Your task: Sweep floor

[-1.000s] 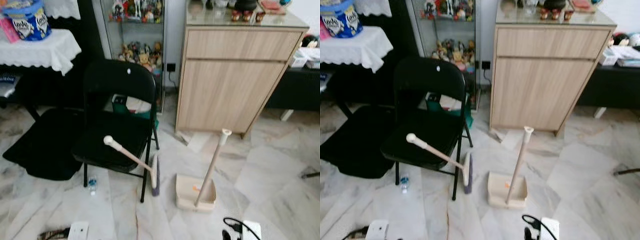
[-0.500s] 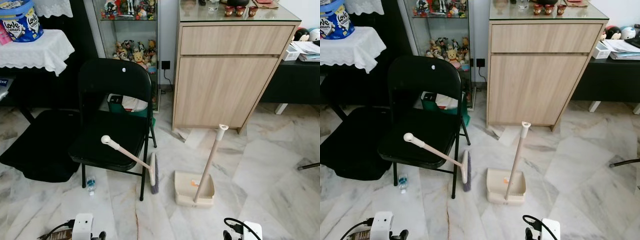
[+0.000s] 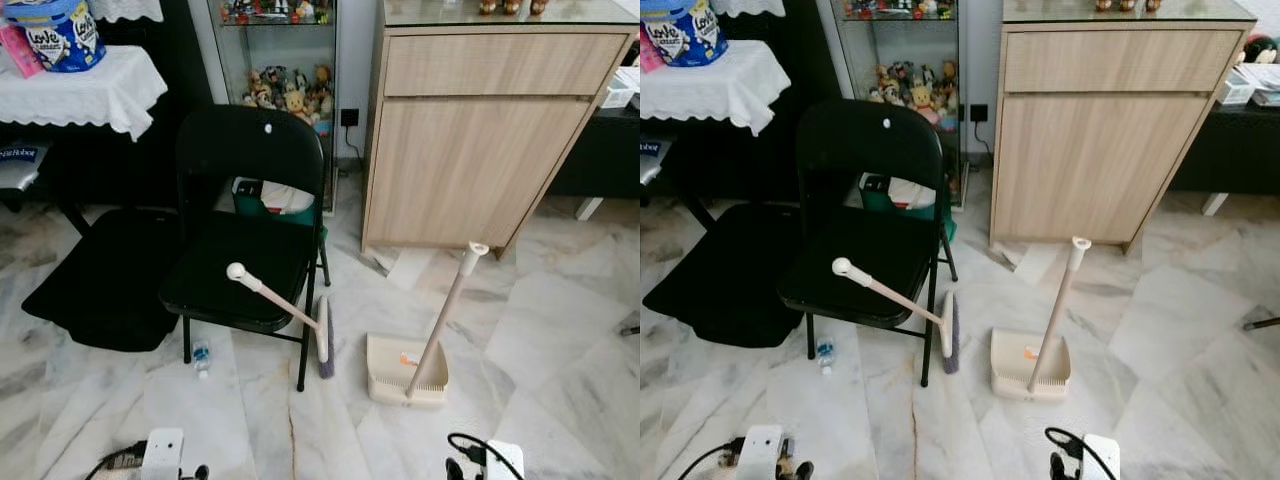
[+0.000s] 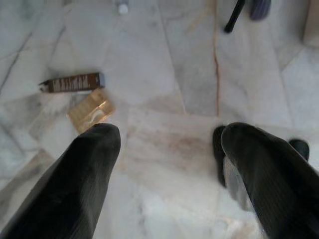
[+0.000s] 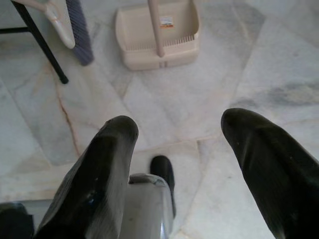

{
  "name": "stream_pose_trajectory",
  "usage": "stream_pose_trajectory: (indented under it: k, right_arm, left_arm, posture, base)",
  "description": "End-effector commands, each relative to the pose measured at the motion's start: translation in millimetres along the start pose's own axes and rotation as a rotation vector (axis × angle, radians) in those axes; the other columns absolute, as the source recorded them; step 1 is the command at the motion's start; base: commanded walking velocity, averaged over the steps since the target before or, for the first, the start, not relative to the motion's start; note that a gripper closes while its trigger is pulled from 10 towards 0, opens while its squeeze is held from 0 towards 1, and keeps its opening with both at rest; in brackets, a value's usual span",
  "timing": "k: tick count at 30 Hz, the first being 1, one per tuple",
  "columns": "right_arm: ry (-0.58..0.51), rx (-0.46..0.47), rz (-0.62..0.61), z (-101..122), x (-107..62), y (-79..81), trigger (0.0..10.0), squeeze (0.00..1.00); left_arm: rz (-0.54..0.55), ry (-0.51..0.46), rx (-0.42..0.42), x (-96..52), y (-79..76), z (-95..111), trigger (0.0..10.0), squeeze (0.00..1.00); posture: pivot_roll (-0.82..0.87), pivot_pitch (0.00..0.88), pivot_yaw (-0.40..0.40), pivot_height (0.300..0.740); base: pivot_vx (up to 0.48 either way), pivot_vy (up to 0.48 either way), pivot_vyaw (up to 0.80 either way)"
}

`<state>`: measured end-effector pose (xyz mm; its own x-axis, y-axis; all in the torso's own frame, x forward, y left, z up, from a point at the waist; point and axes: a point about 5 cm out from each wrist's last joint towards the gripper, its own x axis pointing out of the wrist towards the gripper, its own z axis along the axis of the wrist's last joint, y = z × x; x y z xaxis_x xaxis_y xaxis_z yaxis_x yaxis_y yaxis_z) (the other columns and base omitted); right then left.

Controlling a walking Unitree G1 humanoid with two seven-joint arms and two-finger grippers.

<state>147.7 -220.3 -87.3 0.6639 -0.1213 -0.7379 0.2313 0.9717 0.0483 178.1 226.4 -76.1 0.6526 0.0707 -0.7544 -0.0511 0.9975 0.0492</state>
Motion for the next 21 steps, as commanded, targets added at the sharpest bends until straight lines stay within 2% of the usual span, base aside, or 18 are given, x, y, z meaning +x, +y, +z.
stream_pose_trajectory:
  k: [1,12,21]
  right_arm:
    - [0.007,0.011,-0.003,-2.8,-0.7,0.9,10.0,0.0]
    - [0.009,0.01,-0.002,-3.0,-0.7,1.5,10.0,0.0]
    - [0.009,0.009,-0.003,-3.0,-0.6,1.7,10.0,0.0]
  left_arm:
    - [0.007,0.031,0.009,-2.2,5.3,-6.8,10.0,0.0]
    - [0.007,0.026,0.007,-3.5,9.4,-7.5,10.0,0.0]
    - [-0.003,0.017,0.006,-3.2,6.9,-6.8,10.0,0.0]
  posture:
    - [-0.02,0.057,0.052,0.74]
    - [-0.02,0.059,0.052,0.74]
    - [-0.02,0.059,0.053,0.74]
  base:
    - [0.0,0.0,0.0]
    - [0.0,0.0,0.0]
    - [0.26,0.0,0.0]
